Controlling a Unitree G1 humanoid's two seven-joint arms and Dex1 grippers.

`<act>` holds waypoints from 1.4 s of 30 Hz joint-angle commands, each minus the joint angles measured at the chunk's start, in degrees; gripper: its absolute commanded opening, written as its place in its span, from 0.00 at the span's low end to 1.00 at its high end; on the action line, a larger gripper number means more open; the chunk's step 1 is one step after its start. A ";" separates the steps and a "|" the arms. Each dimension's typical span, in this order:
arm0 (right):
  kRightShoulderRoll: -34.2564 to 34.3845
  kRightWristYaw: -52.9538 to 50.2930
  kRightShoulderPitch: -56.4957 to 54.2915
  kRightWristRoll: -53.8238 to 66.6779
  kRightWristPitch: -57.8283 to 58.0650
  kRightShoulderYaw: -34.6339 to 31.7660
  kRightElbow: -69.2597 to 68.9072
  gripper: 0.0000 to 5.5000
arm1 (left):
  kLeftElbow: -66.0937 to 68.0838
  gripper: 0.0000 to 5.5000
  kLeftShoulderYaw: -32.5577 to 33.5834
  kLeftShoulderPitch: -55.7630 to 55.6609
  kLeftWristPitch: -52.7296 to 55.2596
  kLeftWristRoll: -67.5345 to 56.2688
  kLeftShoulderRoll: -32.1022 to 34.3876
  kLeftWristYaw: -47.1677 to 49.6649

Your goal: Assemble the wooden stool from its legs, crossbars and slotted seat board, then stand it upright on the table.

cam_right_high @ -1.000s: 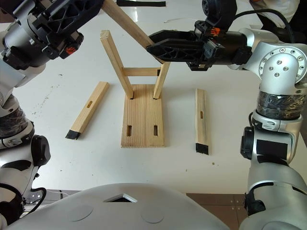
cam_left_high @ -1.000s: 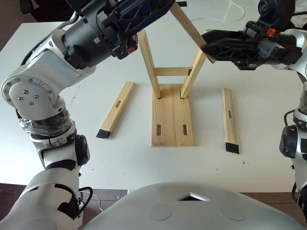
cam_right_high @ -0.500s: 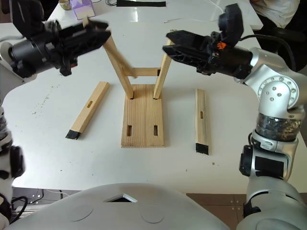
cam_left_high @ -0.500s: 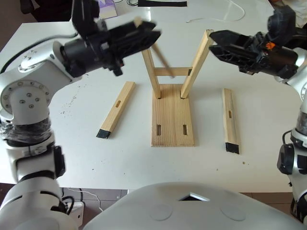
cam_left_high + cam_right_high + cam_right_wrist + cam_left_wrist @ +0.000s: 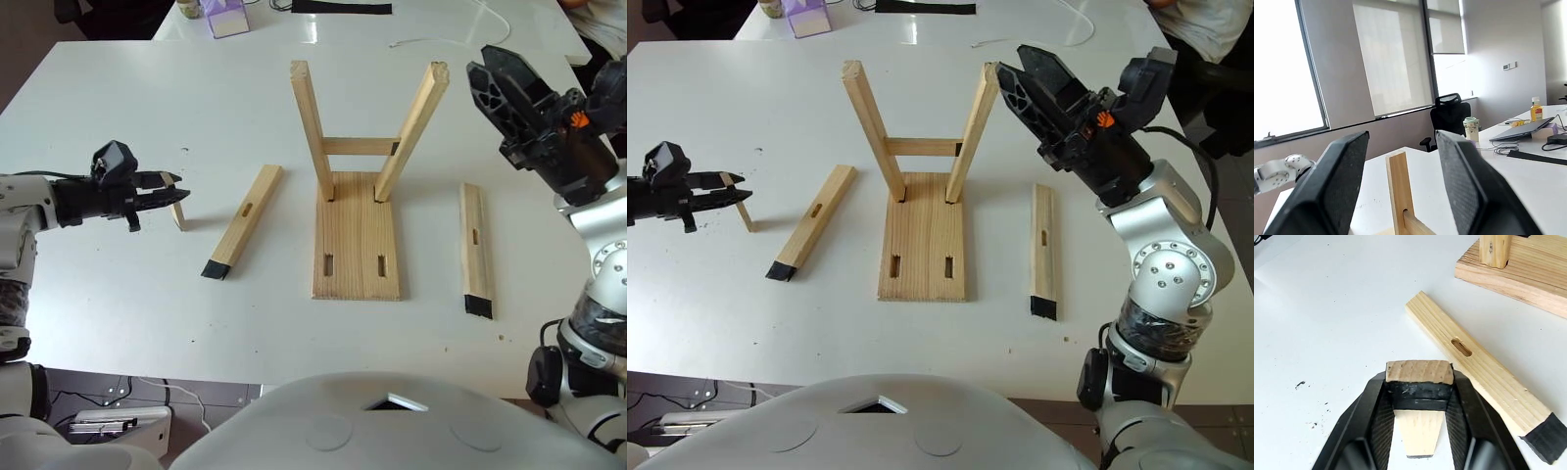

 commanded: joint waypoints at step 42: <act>-4.33 3.43 -7.65 -2.52 0.00 8.21 12.47 0.46 | -24.51 0.24 7.79 9.20 10.63 -6.56 -17.57 12.64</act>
